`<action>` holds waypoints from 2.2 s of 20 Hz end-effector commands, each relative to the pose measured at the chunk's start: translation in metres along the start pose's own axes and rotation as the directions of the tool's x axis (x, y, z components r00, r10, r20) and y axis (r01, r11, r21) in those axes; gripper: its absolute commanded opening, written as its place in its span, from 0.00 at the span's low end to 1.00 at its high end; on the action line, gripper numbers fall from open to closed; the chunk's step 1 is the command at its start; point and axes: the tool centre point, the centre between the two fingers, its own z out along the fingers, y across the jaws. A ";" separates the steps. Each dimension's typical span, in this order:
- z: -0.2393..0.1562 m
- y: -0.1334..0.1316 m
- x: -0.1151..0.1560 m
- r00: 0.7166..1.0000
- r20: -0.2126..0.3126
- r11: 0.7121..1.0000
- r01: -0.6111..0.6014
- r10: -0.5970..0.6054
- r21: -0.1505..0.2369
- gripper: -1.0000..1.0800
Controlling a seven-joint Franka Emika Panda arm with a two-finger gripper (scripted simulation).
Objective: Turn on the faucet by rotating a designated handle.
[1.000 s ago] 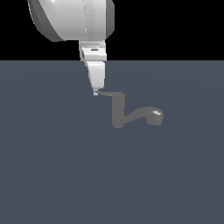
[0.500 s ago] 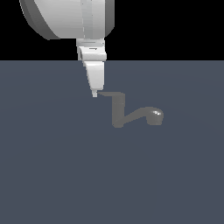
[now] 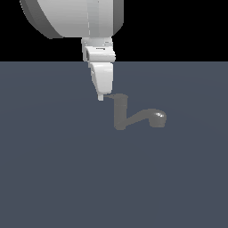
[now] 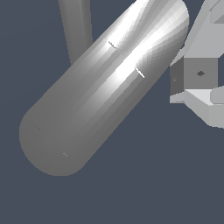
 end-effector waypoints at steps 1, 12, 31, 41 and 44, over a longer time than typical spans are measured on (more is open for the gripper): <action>0.002 0.012 0.016 1.000 -0.002 1.000 -0.019 0.019 -0.007 0.00; 0.000 0.034 0.030 1.000 -0.002 1.000 -0.008 0.008 -0.004 0.00; 0.001 0.039 0.099 1.000 0.001 1.000 0.017 -0.017 -0.007 0.00; 0.002 0.023 0.140 1.000 -0.001 1.000 -0.003 0.003 -0.009 0.00; 0.002 0.019 0.152 1.000 -0.001 1.000 -0.009 0.009 -0.009 0.00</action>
